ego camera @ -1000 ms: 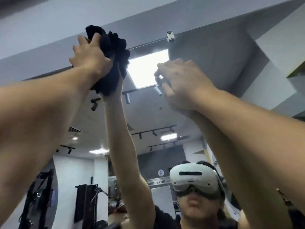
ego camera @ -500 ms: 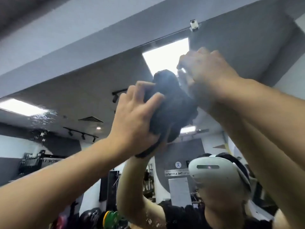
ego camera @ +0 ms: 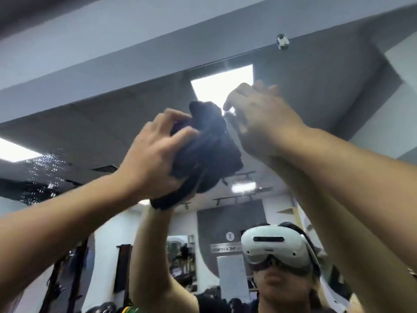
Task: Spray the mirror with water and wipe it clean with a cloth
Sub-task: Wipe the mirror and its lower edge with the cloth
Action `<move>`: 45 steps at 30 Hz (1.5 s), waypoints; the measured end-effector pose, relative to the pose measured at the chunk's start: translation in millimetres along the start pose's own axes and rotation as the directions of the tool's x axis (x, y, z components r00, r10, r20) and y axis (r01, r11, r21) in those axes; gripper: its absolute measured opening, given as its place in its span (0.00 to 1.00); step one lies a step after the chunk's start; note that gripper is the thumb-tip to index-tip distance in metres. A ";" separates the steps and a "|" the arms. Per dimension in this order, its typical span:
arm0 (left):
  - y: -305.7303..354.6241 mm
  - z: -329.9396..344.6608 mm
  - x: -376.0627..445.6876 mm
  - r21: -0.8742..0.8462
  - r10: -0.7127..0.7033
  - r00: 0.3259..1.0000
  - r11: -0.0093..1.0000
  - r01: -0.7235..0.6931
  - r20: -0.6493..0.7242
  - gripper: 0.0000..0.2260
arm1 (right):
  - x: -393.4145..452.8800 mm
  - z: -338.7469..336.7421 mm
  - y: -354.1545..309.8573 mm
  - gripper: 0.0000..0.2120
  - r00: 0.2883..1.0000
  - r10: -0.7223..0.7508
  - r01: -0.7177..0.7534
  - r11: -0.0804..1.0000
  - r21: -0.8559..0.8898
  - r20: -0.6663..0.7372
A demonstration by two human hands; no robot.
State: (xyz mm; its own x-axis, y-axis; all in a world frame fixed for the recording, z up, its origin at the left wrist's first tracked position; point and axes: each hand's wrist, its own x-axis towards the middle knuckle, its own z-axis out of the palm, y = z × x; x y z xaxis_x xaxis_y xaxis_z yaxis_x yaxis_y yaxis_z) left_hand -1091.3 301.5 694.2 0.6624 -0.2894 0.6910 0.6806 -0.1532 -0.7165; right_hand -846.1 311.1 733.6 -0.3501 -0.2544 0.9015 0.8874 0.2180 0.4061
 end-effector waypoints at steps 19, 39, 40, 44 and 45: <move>-61.8 1.4 24.8 0.141 -0.240 0.964 0.957 0.255 -0.115 0.20 | 18.3 -10.3 -24.1 0.08 0.993 0.093 -0.092 0.996 -0.022 0.070; -86.3 -26.8 -65.1 0.048 -0.143 0.990 0.988 0.144 -0.012 0.23 | 43.9 41.1 -107.3 0.15 0.998 -0.049 0.049 0.999 0.003 0.046; -99.0 -24.7 -52.6 0.064 -0.191 0.981 0.979 0.193 -0.037 0.22 | 43.8 41.5 -107.1 0.15 0.998 -0.052 0.052 0.999 -0.006 0.046; -156.8 -17.0 -1.7 0.123 -0.440 0.890 0.883 0.452 -0.116 0.19 | 41.5 45.5 -99.6 0.10 0.998 -0.061 0.061 0.998 -0.035 0.000; -167.0 -16.3 11.7 0.154 -0.529 0.840 0.826 0.542 -0.122 0.19 | 40.8 45.5 -99.0 0.10 0.998 -0.064 0.064 0.998 -0.025 -0.004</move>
State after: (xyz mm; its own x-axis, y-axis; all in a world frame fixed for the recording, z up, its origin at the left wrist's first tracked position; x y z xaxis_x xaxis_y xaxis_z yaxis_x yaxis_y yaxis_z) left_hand -1202.3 308.3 820.4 0.1581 -0.2778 0.9475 0.9695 -0.1381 -0.2023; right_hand -961.9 322.1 737.1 -0.4050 -0.2718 0.8730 0.8705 0.1773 0.4591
